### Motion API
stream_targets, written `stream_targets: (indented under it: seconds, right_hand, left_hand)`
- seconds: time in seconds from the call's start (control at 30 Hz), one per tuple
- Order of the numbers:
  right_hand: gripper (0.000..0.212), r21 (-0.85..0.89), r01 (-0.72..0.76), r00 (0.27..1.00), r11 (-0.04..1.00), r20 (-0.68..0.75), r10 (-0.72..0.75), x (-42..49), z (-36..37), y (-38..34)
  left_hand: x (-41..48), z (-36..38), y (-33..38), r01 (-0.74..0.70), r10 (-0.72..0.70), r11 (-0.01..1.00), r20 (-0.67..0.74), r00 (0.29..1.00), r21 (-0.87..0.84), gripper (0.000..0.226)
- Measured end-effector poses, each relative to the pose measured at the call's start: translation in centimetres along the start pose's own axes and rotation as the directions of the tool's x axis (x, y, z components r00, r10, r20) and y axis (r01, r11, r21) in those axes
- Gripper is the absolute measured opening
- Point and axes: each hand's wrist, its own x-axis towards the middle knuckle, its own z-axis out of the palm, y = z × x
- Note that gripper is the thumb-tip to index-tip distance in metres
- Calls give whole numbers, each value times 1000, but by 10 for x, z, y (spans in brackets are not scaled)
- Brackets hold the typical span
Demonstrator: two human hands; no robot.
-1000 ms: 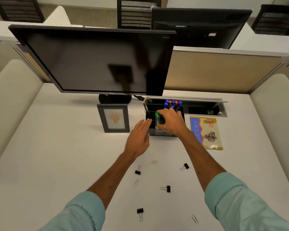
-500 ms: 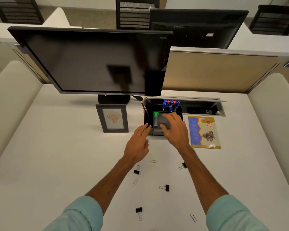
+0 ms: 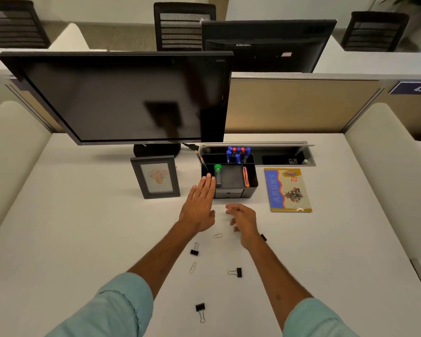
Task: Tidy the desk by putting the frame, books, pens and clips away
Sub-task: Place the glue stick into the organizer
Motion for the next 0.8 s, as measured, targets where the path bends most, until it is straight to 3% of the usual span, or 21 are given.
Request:
stream_targets:
  seconds: [0.07,0.2,0.57,0.8]
  right_hand:
    - [23,301,-171,985,938,70,157,2,6,-6]
    - [30,508,-222,975,832,100,199,9,19,-12]
    - [37,735,-306,945,605,155,289,15,39,-21]
    - [43,690,-314,947,652,177,269,13,39,-17]
  left_hand:
    - [0,1,-1,7,-7,1000,16,1000,3,99]
    - [1,3,-5,-7,7,1000,30,1000,-21,97]
    - [2,7,-7,-12,13,998,26,1000,-58,102]
    - [1,6,-6,-4,5,997,15,1000,-71,102]
